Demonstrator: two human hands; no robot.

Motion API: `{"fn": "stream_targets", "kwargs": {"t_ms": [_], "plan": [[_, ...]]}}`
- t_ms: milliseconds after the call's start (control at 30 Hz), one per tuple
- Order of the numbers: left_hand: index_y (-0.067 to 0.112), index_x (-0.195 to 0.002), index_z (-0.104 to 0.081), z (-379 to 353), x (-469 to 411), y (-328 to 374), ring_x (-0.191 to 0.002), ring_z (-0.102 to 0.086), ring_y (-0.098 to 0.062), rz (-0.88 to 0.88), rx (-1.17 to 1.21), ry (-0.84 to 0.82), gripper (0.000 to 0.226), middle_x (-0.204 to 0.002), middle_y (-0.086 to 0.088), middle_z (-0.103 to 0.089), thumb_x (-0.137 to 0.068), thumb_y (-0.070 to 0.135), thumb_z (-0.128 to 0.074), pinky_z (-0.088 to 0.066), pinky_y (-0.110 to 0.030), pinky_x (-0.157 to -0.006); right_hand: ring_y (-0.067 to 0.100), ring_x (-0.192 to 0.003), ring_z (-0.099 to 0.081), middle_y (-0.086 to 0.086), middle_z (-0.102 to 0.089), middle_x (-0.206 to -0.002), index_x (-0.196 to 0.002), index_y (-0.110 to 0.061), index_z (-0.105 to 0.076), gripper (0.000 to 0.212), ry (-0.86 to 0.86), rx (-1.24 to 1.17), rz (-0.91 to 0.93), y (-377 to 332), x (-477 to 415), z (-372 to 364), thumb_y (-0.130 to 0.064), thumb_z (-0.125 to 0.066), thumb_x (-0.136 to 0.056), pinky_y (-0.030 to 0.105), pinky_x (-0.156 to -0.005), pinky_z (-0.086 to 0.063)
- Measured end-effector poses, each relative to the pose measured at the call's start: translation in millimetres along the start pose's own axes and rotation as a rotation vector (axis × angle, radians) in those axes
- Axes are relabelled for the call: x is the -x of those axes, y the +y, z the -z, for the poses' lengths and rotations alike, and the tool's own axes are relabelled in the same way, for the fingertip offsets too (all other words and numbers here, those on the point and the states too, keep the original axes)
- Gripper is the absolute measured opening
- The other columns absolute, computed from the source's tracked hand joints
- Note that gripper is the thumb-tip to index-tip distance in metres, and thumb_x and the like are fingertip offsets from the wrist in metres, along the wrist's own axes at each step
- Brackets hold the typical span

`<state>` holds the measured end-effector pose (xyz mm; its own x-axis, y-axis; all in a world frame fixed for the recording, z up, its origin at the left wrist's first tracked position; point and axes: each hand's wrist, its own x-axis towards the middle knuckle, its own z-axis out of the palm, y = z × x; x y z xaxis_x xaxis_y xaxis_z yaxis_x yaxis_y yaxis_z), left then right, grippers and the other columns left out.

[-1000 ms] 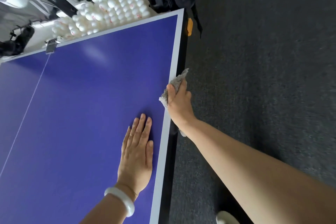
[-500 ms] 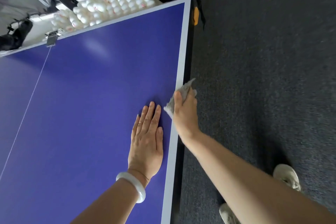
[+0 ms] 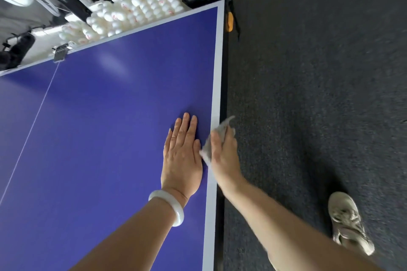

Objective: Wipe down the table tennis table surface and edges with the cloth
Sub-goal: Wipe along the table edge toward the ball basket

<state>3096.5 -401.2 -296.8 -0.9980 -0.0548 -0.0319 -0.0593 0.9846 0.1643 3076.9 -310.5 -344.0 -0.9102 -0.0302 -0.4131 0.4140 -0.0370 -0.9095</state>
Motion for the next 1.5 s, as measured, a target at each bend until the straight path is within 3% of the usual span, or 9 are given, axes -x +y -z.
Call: {"fn": "stream_targets", "kwargs": {"t_ms": [133, 367, 467, 667, 867, 1000, 1133, 1333, 1500], "plan": [[0.019, -0.157, -0.012, -1, 1, -2, -0.15, 0.005, -0.007, 0.005, -0.034, -0.002, 0.051, -0.164, 0.006, -0.004, -0.106, 0.023, -0.019, -0.001, -0.032, -0.124, 0.025, -0.145, -0.031, 0.01, -0.02, -0.162, -0.158, -0.018, -0.014, 0.069, -0.009, -0.119, -0.053, -18, -42, 1, -0.053, -0.033, -0.102, 0.03, -0.113, -0.027], [0.02, -0.157, -0.011, -2, 2, -2, -0.151, 0.002, -0.01, 0.006, -0.036, 0.017, 0.052, -0.165, 0.005, -0.005, -0.106, 0.024, -0.021, -0.002, -0.033, -0.123, 0.001, -0.14, -0.027, -0.006, -0.027, -0.16, -0.153, -0.035, -0.02, 0.08, 0.041, -0.136, -0.053, 41, 114, -4, -0.078, -0.03, -0.087, 0.027, -0.116, -0.023], [0.02, -0.157, -0.012, -2, 1, -2, -0.152, 0.001, -0.01, 0.001, -0.041, 0.018, 0.052, -0.165, 0.005, -0.006, -0.106, 0.024, -0.021, -0.001, -0.033, -0.123, 0.011, -0.148, -0.021, 0.003, -0.019, -0.163, -0.157, -0.02, -0.014, 0.09, 0.017, -0.105, -0.068, 34, 99, -6, -0.071, -0.029, -0.085, 0.036, -0.122, -0.02], [0.02, -0.157, -0.012, -5, 0, -4, -0.152, 0.002, -0.01, 0.003, -0.033, 0.023, 0.053, -0.165, 0.005, -0.004, -0.105, 0.021, -0.023, -0.001, -0.033, -0.123, 0.024, -0.145, -0.031, 0.015, -0.029, -0.158, -0.156, -0.008, -0.022, 0.069, 0.022, -0.078, -0.039, -2, -2, 0, -0.051, -0.032, -0.102, 0.034, -0.119, -0.026], [0.021, -0.158, -0.006, -7, 1, -3, -0.152, 0.004, -0.01, 0.014, -0.086, 0.014, 0.054, -0.165, 0.005, -0.001, -0.105, 0.028, -0.015, 0.0, -0.033, -0.123, 0.015, -0.142, -0.035, 0.01, -0.033, -0.156, -0.156, -0.011, -0.022, 0.087, 0.068, -0.011, -0.021, 38, 103, -7, -0.067, -0.031, -0.089, 0.034, -0.117, -0.031], [0.019, -0.158, -0.012, -5, 0, -4, -0.152, 0.0, -0.012, -0.008, -0.055, 0.025, 0.052, -0.165, 0.003, -0.006, -0.106, 0.027, -0.019, -0.001, -0.033, -0.123, 0.012, -0.144, -0.028, 0.006, -0.029, -0.157, -0.156, -0.011, -0.02, 0.094, 0.043, -0.01, -0.096, 48, 124, -8, -0.067, -0.031, -0.082, 0.025, -0.118, -0.023], [0.008, -0.152, -0.033, -2, 7, -2, -0.151, -0.014, -0.021, -0.029, 0.068, 0.072, 0.045, -0.161, -0.008, -0.024, -0.107, 0.016, -0.031, -0.008, -0.036, -0.124, 0.023, -0.143, -0.032, 0.016, -0.03, -0.154, -0.155, -0.006, -0.021, 0.091, -0.016, 0.072, -0.061, 44, 115, -3, -0.064, -0.028, -0.085, 0.035, -0.118, -0.027], [0.0, -0.125, -0.064, 12, 31, -2, -0.132, -0.048, -0.028, -0.014, 0.242, 0.149, 0.032, -0.138, -0.013, -0.056, -0.099, -0.002, -0.045, -0.036, -0.033, -0.112, 0.029, -0.139, -0.034, 0.02, -0.031, -0.151, -0.154, -0.001, -0.019, 0.068, -0.07, 0.155, -0.077, 47, 111, 1, -0.041, -0.038, -0.102, 0.016, -0.105, -0.023], [0.011, -0.136, -0.057, 12, 133, -18, -0.137, -0.04, -0.013, -0.025, 0.2, 0.063, 0.038, -0.148, 0.001, -0.047, -0.1, 0.006, -0.048, -0.033, -0.031, -0.115, 0.03, -0.14, -0.034, 0.021, -0.029, -0.152, -0.155, -0.002, -0.017, 0.068, -0.075, 0.149, -0.06, 46, 111, 2, -0.042, -0.035, -0.103, 0.022, -0.107, -0.026]]}}
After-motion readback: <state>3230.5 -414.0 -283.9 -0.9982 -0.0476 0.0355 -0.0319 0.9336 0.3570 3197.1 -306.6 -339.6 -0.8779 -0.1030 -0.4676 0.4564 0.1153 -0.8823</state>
